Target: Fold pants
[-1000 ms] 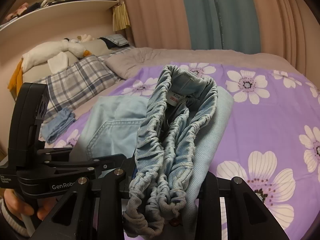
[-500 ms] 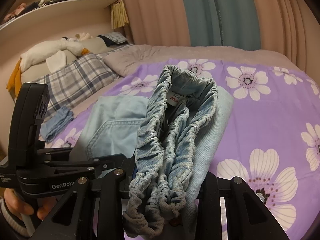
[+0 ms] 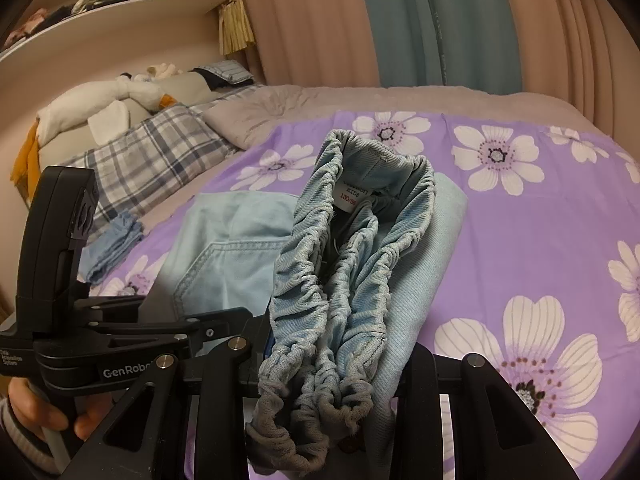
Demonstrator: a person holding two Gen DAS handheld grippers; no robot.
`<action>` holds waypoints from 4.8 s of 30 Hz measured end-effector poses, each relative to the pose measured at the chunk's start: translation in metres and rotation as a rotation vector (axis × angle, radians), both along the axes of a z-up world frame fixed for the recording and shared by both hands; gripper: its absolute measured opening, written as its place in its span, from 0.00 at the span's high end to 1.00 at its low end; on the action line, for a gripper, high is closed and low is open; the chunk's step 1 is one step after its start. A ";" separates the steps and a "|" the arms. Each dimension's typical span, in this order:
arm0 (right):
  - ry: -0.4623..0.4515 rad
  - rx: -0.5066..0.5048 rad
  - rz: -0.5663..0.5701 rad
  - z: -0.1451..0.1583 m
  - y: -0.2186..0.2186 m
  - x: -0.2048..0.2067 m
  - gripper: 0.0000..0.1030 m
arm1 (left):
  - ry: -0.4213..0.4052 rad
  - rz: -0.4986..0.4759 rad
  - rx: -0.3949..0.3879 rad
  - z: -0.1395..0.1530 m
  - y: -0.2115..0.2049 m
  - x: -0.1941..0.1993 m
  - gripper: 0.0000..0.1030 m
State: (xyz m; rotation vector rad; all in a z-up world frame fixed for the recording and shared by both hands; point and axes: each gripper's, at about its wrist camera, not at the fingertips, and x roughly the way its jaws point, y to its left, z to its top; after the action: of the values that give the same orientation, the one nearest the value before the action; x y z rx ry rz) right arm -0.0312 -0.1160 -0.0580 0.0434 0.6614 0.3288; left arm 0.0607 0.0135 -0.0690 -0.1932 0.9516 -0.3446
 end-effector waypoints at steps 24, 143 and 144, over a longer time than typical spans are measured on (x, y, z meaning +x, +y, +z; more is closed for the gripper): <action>0.048 0.011 -0.021 -0.006 0.008 0.010 0.65 | 0.038 -0.009 0.018 -0.013 -0.006 0.023 0.69; 0.003 0.014 -0.069 -0.007 0.013 0.074 0.65 | -0.047 -0.037 0.091 -0.024 -0.008 0.154 0.68; 0.007 0.013 -0.070 -0.008 0.014 0.075 0.65 | -0.042 -0.039 0.091 -0.025 -0.008 0.156 0.68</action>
State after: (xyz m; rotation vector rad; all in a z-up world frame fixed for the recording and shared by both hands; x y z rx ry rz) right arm 0.0442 -0.1024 -0.0656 0.0798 0.6633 0.2656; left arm 0.2166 0.0059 -0.0941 -0.0841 0.9288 -0.3388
